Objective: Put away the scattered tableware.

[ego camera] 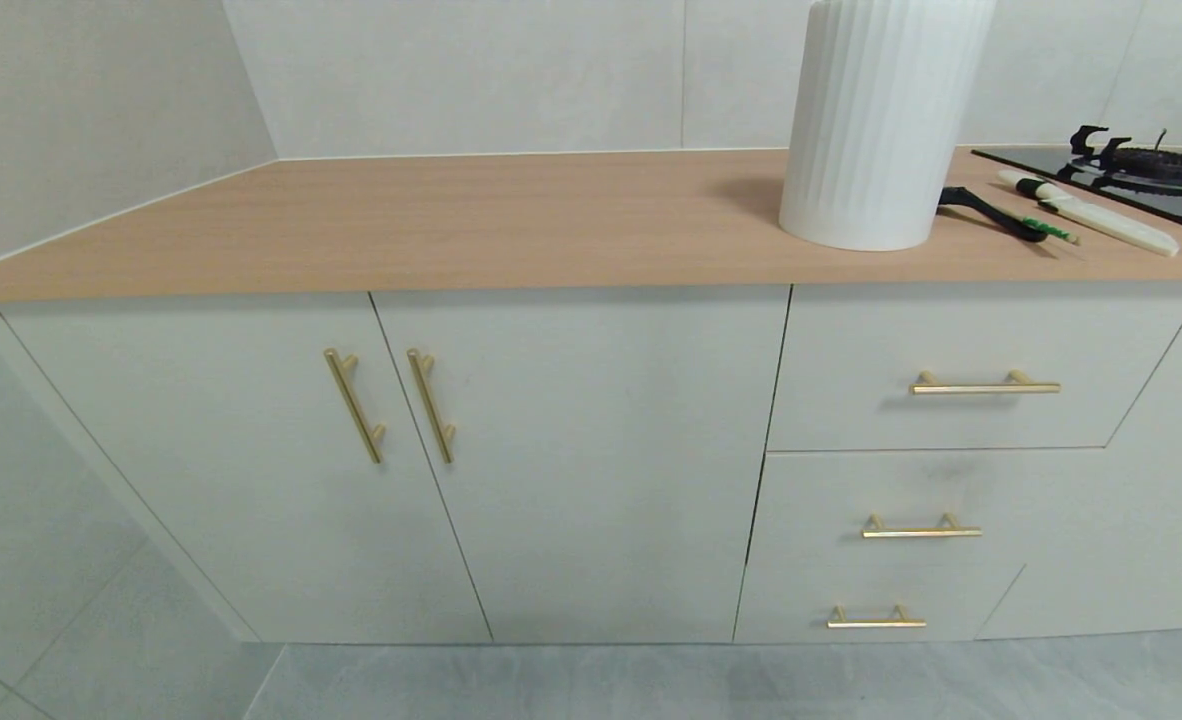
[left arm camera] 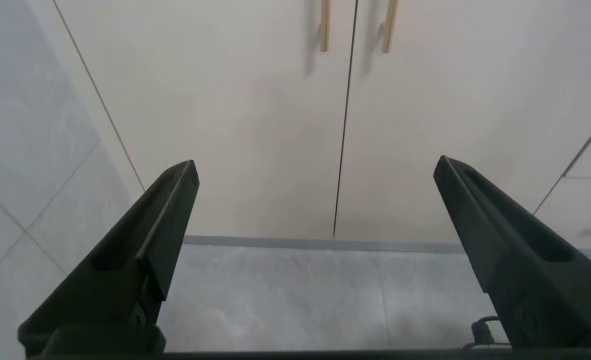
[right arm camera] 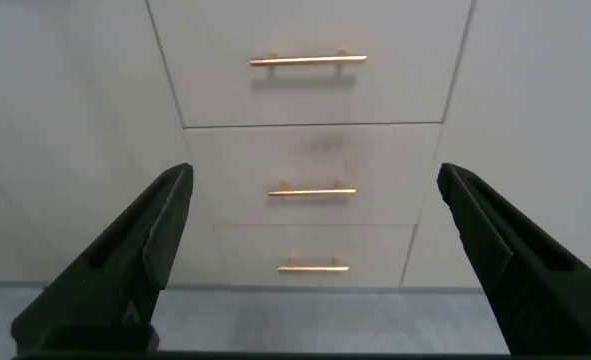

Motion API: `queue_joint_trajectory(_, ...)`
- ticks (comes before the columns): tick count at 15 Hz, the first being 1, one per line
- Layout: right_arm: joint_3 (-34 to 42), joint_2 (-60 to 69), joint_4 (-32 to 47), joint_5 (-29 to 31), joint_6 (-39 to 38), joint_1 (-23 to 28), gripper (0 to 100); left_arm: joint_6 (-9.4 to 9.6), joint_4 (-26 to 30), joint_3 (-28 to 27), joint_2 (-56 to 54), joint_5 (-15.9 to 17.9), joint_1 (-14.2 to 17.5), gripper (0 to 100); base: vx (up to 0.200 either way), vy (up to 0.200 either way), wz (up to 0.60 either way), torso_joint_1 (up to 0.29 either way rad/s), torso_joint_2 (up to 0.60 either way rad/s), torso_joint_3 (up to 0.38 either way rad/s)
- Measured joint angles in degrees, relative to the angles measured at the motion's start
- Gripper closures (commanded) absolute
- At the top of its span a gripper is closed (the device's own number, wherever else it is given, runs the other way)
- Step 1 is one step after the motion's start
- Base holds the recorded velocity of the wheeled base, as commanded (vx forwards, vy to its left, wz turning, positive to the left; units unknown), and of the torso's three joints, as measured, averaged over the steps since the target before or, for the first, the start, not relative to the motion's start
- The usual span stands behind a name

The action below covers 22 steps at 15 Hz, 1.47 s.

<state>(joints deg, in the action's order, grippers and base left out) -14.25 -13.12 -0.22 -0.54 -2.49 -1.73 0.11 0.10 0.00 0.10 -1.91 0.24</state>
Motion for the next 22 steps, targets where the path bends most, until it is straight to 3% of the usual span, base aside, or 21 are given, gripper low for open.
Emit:
queue_joint_trajectory(9,-15.0,-54.9,-4.7,-0.7,0.2,-1.4,0,-0.01,0.0,0.0,0.0,0.0,0.0,0,0.000,0.000,0.00,0.000,0.00,0.000)
queue_joint_trajectory(13,-20.3,-77.6,-17.6,1.3,1.8,-2.2,0,-0.01,0.0,0.0,0.0,0.0,0.0,0,0.000,0.000,0.00,0.000,0.00,0.000)
queue_joint_trajectory(17,-22.4,-95.9,-35.9,5.3,2.5,-2.5,0,-0.01,0.0,0.0,0.0,0.0,0.0,0,0.000,0.000,0.00,0.000,0.00,0.000)
queue_joint_trajectory(22,-23.0,-106.1,-45.0,8.0,2.5,-0.4,0,-0.01,0.0,0.0,0.0,0.0,0.0,0,0.000,0.000,0.00,0.000,0.00,0.000)
